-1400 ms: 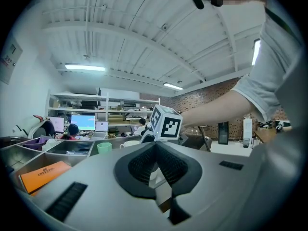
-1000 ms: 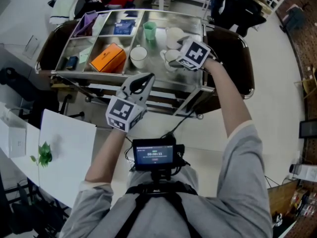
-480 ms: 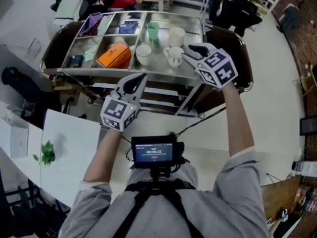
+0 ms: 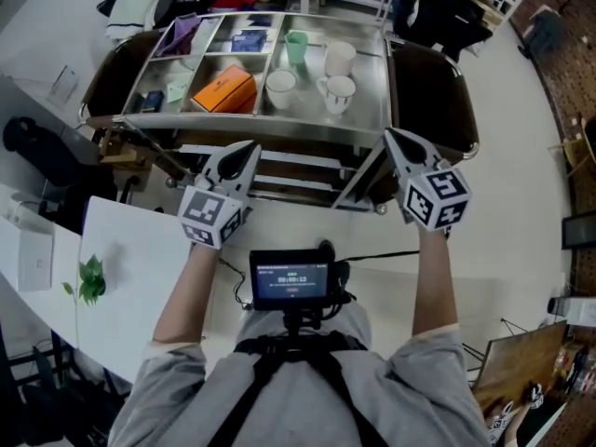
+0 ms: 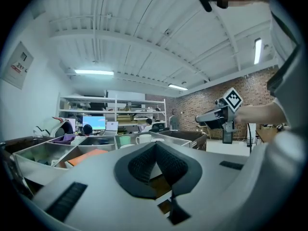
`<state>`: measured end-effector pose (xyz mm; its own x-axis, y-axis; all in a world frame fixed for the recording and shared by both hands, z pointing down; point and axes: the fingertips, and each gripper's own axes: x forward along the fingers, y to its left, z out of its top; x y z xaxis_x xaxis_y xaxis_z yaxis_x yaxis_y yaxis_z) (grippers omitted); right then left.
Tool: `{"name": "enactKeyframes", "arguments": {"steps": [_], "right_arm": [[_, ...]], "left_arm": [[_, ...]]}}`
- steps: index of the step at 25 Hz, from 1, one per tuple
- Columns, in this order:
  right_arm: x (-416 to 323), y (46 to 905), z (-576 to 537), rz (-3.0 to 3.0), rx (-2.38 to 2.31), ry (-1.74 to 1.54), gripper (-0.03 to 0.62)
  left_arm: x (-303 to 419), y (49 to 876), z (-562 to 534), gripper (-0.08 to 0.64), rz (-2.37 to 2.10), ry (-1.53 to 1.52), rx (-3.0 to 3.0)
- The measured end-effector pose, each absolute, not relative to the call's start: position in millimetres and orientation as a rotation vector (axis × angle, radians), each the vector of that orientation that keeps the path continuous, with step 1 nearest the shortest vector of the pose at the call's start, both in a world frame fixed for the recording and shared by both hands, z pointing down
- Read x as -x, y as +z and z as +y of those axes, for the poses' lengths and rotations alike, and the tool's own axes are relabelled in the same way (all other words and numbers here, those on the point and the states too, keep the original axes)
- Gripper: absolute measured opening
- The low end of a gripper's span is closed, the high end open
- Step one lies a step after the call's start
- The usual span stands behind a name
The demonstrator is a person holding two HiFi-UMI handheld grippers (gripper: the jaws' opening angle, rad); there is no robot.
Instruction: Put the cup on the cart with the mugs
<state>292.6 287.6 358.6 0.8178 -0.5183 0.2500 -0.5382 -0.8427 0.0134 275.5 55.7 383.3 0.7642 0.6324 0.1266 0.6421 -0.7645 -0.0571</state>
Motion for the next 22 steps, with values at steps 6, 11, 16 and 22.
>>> {"name": "enactKeyframes", "arguments": {"steps": [6, 11, 16, 22], "right_arm": [[-256.2, 397.8, 309.1, -0.695, -3.038, 0.424, 0.000], [-243.9, 415.8, 325.0, -0.591, -3.080, 0.476, 0.000], [-241.1, 426.5, 326.7, -0.555, -3.074, 0.506, 0.000], [-245.5, 435.8, 319.3, -0.556, -3.044, 0.534, 0.000]], "left_arm": [[-265.2, 394.5, 32.8, 0.003, -0.988, -0.166, 2.907], [-261.8, 402.7, 12.6, 0.002, -0.929, -0.150, 2.944], [-255.4, 402.3, 2.9, 0.003, -0.892, -0.170, 2.957], [-256.4, 412.2, -11.6, 0.002, -0.855, -0.160, 2.985]]}}
